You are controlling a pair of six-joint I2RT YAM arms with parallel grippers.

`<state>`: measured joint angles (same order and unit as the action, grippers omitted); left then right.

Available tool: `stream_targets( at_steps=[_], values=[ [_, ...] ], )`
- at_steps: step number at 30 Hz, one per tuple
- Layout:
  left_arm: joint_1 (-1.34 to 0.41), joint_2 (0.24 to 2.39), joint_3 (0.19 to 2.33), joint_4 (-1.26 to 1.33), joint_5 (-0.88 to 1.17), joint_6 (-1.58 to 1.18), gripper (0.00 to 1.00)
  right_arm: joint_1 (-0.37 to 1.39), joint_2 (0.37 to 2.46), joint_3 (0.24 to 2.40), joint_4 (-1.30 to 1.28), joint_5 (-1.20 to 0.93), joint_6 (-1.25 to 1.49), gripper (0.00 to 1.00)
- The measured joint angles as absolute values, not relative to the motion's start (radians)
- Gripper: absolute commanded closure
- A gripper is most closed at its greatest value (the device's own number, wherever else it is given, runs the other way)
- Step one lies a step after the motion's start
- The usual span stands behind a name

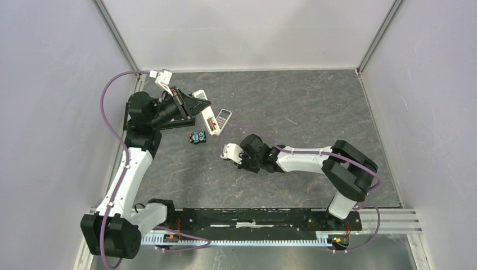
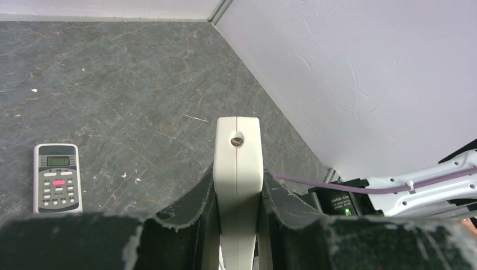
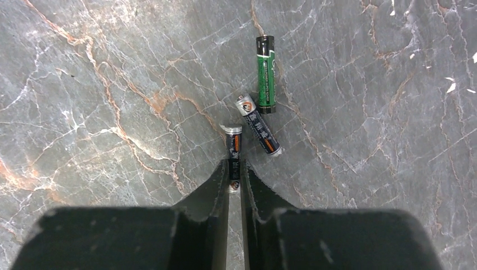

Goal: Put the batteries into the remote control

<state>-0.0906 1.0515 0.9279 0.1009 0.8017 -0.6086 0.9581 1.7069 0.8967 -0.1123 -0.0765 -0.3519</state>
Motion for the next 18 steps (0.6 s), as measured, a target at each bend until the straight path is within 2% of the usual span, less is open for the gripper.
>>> stream_targets(
  at_steps=[3, 11, 18],
  values=[
    [-0.091, 1.039, 0.928, 0.101, 0.788, -0.608, 0.98, 0.969, 1.703, 0.890, -0.105, -0.051, -0.365, 1.00],
    [-0.091, 1.024, 0.923, 0.099, 0.738, -0.608, 0.98, 0.980, 1.613, 0.797, -0.100, 0.035, -0.356, 1.00],
    [-0.091, 0.929, 0.844, 0.107, 0.618, -0.610, 0.98, 0.979, 1.390, 0.722, -0.113, 0.024, -0.263, 1.00]
  ],
)
